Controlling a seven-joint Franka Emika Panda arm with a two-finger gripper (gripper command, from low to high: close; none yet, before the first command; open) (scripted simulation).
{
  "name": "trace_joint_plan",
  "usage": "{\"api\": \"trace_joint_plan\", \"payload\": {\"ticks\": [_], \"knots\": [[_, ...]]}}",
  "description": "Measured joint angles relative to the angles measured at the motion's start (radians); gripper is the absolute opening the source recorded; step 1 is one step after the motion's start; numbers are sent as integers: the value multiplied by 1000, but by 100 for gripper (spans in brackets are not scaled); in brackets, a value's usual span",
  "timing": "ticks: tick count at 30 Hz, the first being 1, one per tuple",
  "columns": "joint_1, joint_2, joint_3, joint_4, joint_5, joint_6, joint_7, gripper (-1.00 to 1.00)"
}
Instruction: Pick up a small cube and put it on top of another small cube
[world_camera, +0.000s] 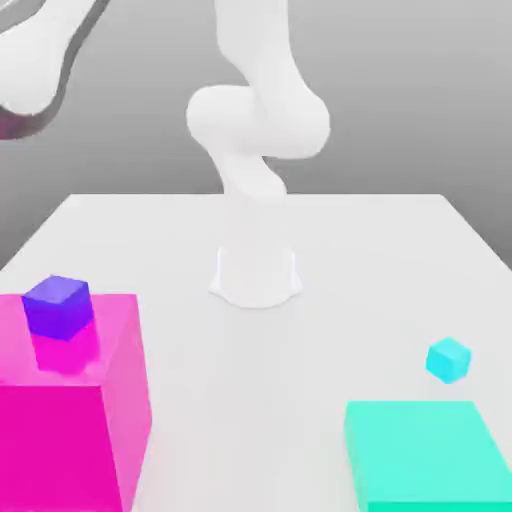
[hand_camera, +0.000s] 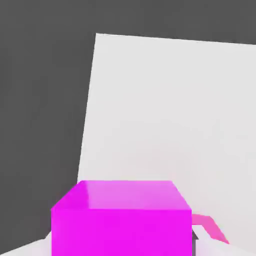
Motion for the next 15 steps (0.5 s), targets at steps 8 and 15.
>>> {"api": "trace_joint_plan", "payload": {"ticks": [8,15], "knots": [[80,-14,29,151,-54,-243,325,-100],[79,35,29,75,-49,-133,334,100]]}}
